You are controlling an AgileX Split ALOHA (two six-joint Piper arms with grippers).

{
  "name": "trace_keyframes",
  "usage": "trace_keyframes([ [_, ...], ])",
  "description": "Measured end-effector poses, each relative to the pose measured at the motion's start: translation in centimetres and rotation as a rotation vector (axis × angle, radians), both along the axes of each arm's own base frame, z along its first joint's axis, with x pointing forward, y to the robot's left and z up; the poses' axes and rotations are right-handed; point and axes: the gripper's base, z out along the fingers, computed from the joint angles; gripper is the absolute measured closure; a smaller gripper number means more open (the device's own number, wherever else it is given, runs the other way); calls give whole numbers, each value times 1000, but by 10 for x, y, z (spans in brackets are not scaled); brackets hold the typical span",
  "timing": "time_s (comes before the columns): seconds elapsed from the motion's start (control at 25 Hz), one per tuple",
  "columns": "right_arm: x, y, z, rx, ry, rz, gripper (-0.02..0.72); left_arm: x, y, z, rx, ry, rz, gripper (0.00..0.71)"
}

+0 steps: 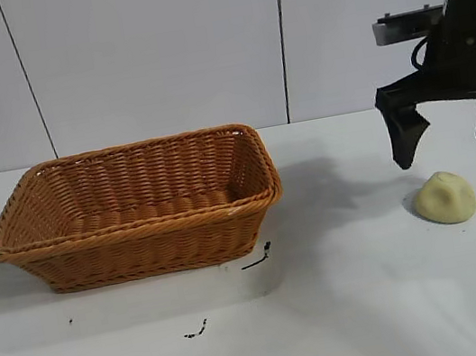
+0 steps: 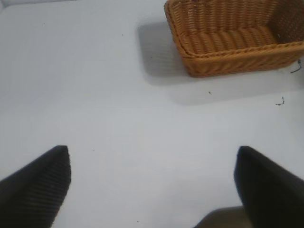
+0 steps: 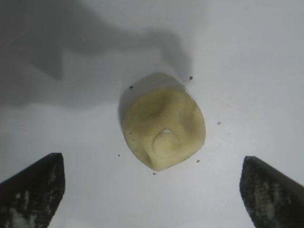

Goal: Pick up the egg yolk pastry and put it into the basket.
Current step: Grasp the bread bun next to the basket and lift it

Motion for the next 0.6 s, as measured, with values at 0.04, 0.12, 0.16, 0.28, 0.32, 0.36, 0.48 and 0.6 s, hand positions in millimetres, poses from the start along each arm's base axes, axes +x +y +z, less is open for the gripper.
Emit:
trace_keyframes([
  [0.04,2,0,-6,-1,-1,0,10,0,0,0,0,0,0,14],
  [0.12,5,0,-16,-1,0,-1,10,0,0,0,0,0,0,14],
  [0.16,6,1,-21,-1,2,0,10,0,0,0,0,0,0,14],
  [0.28,8,1,-35,-3,19,0,10,0,0,0,0,0,0,14],
  [0.32,9,1,-38,-3,23,0,10,0,0,0,0,0,0,14],
  [0.36,9,1,-41,-3,23,-1,10,0,0,0,0,0,0,14],
  [0.48,12,1,-47,-1,14,-1,10,0,0,0,0,0,0,14],
  [0.6,12,1,-53,-2,24,-1,10,0,0,0,0,0,0,14],
])
